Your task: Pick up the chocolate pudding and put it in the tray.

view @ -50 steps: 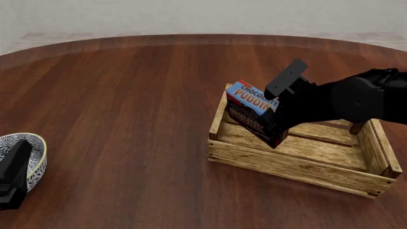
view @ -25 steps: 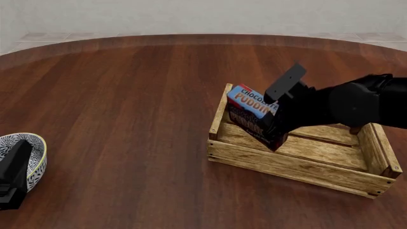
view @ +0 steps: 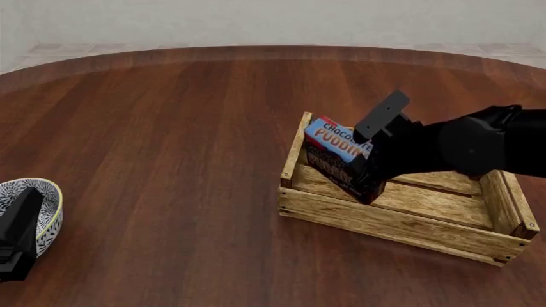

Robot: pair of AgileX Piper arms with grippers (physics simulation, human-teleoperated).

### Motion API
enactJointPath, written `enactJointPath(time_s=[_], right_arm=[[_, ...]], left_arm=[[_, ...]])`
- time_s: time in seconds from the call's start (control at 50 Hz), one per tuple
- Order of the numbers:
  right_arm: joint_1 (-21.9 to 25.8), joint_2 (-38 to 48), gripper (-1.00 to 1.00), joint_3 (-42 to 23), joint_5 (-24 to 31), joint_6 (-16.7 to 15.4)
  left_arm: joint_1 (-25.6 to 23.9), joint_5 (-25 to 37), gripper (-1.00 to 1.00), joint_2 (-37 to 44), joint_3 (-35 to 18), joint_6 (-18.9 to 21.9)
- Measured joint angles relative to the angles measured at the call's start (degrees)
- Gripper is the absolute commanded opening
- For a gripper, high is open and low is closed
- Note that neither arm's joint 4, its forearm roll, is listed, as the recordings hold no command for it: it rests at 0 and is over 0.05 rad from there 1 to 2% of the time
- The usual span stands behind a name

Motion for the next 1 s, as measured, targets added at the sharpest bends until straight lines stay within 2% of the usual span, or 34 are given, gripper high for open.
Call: enactJointPath(time_s=[1.0], right_arm=[[0.14,1.53,-1.00,2.51,-3.66,1.73]], left_arm=[[0.00,0.00,1.00,0.00,0.00,0.00]])
